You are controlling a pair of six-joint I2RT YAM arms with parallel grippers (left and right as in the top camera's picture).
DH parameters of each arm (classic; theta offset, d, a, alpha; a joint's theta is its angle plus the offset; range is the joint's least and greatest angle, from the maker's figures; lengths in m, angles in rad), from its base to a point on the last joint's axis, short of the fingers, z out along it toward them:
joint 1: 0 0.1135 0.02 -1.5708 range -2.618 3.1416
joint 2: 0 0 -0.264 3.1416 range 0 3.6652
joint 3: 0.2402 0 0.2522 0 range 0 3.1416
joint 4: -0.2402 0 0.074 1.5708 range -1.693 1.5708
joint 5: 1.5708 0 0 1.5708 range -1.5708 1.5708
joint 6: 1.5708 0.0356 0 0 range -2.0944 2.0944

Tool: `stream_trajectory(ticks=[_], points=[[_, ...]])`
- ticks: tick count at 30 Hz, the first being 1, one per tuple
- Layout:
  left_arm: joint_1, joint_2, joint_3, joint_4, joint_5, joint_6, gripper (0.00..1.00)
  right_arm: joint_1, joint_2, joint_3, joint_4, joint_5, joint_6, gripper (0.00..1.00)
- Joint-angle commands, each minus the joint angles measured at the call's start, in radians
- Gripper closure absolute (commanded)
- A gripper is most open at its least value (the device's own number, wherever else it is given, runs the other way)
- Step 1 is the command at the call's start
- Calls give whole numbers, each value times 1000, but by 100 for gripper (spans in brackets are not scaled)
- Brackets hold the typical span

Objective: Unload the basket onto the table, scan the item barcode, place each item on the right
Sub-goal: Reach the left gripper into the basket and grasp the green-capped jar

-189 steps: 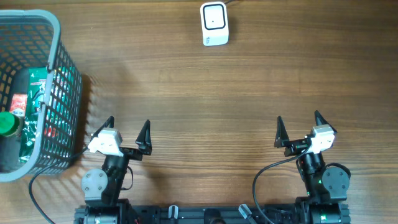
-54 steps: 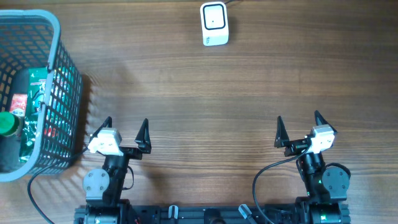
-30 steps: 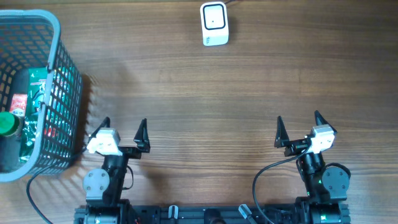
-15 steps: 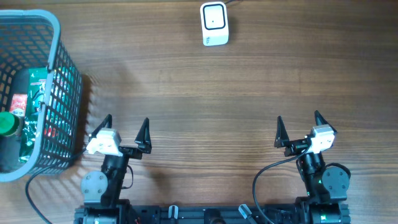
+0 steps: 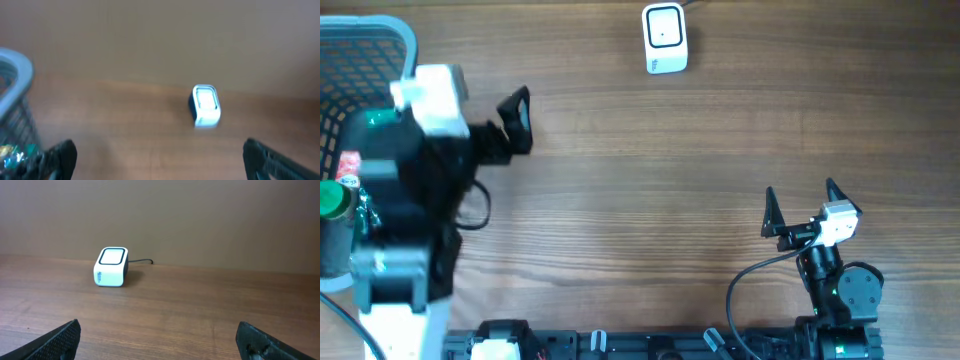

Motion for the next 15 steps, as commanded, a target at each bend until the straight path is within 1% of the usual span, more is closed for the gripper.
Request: stream_trajectory(ticks=[1,2,4,7,8,9,10,13,15], points=[[5,132,118,-114,-6,45,0,-5,-5,-1,5,17,13,0],[5,161,118,-117,-8,77,0,-5,-5,-1,5,17,13,0],[5,186,119,-114,-58,82,0,-5,-5,-1,5,17,13,0],[5,201,139,-108,-215,11,0,-5,-5,-1,5,17,13,0],[16,201,170,-110,-349,-63,0,-5,-5,-1,5,17,13,0],[36,201,195,-121,-417,-127,0,-5,-5,-1,5,17,13,0],[59,201,217,-133,-449,-172,0,-5,-5,-1,5,17,13,0],[212,203,285,-190,-453,-326,0,-5,-5,-1,5,17,13,0],[344,214,287,-211,-452,-412,0,-5,-5,-1,5,17,13,0]])
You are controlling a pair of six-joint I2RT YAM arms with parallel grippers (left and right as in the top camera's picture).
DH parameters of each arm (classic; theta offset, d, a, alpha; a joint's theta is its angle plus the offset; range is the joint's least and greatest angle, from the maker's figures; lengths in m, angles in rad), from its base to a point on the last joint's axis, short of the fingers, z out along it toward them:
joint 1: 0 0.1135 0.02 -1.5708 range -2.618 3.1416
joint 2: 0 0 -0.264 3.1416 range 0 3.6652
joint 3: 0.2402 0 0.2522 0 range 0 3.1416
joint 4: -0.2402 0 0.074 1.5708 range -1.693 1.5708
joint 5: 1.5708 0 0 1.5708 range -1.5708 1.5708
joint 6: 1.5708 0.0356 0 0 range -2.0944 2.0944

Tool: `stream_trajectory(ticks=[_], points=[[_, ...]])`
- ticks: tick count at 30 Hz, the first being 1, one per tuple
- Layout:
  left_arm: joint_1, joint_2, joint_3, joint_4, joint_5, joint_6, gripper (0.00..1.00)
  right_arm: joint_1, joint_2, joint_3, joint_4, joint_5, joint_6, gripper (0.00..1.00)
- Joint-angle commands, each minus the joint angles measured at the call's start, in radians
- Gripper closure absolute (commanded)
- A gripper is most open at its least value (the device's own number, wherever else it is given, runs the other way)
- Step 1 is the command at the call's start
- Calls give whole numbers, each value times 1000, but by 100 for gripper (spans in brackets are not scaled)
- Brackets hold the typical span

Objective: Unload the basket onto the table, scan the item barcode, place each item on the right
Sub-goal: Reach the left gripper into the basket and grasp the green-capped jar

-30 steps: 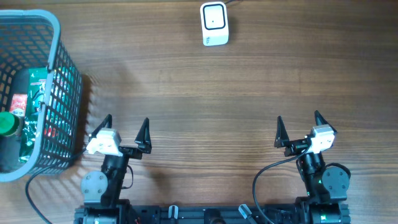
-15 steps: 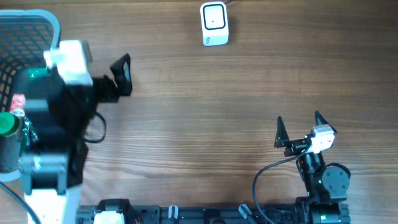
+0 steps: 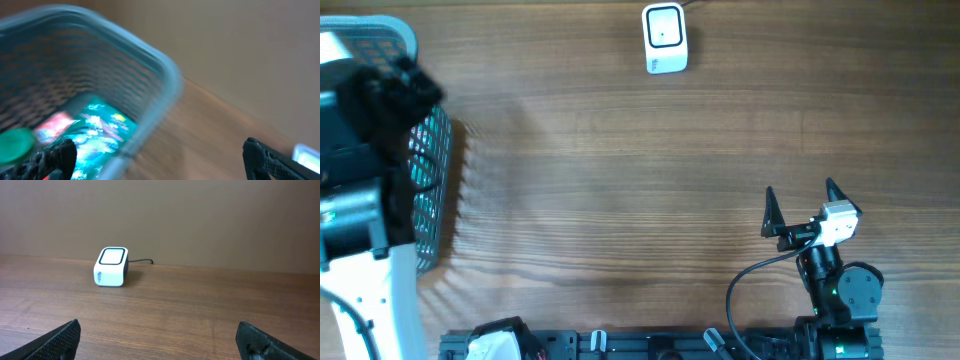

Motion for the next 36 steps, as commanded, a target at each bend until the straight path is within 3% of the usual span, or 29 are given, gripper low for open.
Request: stream_trajectory(ticks=[1,5,18,33,36], points=[[203,23,23,-48,-57,-224,0,-5,-5,-1,5,17,13,0],[361,142,23,-127,-26,-271,0,-5,-5,-1,5,17,13,0],[586,584,1,-142,-60,-319,0,-5,-5,-1,5,17,13,0],[594,814,-16,2,-61,-311,0,-5,-5,-1,5,17,13,0],[594,821,-16,24,-61,-282,10,-5,-5,-1,5,17,13,0]])
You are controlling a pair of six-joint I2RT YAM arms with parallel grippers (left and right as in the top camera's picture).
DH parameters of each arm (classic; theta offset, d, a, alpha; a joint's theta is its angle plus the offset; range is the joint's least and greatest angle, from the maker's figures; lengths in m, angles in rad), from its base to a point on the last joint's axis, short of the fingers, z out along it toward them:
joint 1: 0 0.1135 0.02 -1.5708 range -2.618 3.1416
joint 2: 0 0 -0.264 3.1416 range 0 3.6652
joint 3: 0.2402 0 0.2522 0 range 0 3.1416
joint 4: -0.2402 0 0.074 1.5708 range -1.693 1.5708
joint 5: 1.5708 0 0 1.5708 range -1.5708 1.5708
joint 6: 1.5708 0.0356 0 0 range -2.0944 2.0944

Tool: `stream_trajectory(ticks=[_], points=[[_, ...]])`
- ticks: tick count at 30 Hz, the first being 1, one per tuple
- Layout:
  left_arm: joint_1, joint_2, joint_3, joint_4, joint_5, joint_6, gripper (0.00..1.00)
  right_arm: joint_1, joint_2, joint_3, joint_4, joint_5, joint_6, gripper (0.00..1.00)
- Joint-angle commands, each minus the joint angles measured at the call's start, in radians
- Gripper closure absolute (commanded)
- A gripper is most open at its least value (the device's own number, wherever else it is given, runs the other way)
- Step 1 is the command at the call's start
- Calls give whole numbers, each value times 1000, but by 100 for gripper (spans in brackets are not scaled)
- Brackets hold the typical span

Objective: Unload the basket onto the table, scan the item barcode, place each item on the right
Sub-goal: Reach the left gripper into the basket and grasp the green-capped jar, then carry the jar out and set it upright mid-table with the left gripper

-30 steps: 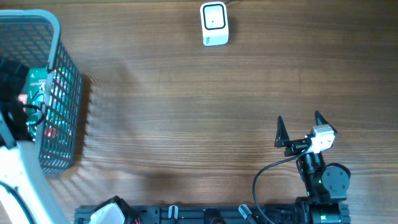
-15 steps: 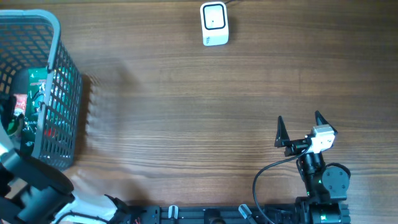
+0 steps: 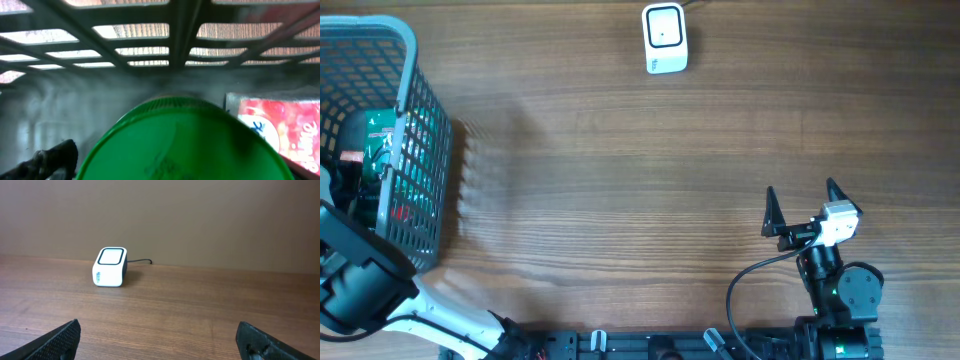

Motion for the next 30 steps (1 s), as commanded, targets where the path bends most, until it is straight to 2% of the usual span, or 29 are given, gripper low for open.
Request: stream_trajectory(ticks=[1,4,6,14,21,26,30], points=[[2,21,-11,29,-9,45,17,-5,-5,-1,5,10,13,0],[2,21,-11,37,-10,70,40,-5,-5,-1,5,10,13,0],[2,21,-11,37,-10,70,50,-5,-5,-1,5,10,13,0],[-3,-84,23,-18,-8,70,52,-5,-5,-1,5,10,13,0],[-108,-436,125,-61,114,66,51,-5,-5,-1,5,10,13,0],[-287,-727,139,-4,165,66,51,-5,-5,-1,5,10,13,0],[-582,-825,138,-20,266,66,49,-5,-5,-1,5,10,13,0]])
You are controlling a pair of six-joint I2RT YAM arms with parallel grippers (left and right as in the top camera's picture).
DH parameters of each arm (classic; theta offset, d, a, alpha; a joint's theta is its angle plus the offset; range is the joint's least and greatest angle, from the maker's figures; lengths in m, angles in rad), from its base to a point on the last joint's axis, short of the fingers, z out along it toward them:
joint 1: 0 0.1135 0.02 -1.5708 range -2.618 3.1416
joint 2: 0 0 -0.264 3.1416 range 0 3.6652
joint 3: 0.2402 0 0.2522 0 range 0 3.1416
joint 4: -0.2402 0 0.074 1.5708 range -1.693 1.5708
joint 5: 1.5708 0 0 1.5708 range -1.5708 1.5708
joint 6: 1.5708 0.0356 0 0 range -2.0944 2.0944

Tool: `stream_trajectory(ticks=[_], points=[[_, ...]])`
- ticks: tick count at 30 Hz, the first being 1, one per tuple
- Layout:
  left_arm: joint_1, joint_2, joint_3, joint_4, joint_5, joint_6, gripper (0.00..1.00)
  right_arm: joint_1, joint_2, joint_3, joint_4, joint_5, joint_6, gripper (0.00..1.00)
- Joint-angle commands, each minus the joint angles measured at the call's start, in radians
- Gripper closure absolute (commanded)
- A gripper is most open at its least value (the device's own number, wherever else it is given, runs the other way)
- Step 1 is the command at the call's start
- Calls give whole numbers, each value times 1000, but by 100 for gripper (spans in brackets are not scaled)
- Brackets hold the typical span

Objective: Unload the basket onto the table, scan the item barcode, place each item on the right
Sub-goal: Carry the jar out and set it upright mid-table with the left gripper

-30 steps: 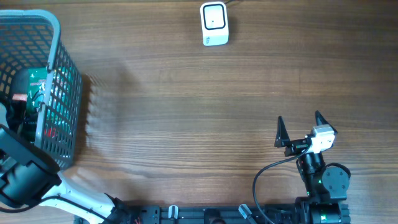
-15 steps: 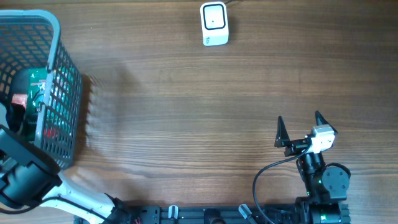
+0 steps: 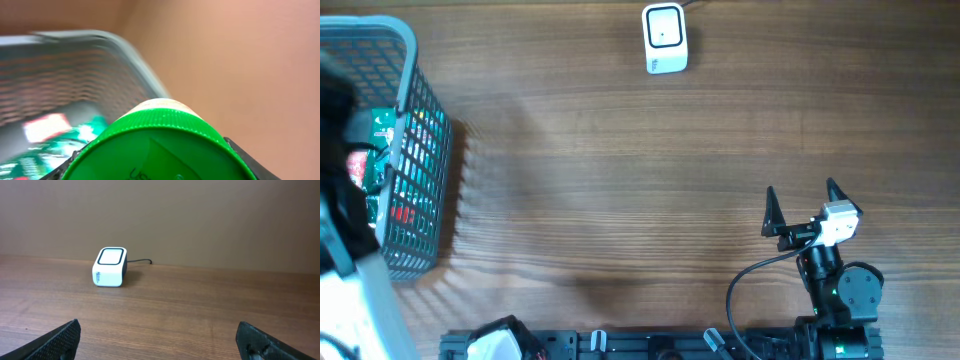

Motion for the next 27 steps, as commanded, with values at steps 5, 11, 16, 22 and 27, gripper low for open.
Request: stream_trajectory(ticks=[5,11,16,22,27], points=[[-612,124,7,-109,100,-18,49,-5,-5,-1,5,10,13,0],[-887,499,7,-135,100,-20,48,-5,-5,-1,5,10,13,0],[-954,704,7,-127,117,-49,48,-5,-5,-1,5,10,13,0],[-991,869,3,-128,126,-48,46,-5,-5,-1,5,10,13,0],[-1039,941,2,-107,83,-45,39,-5,-5,-1,5,10,13,0]])
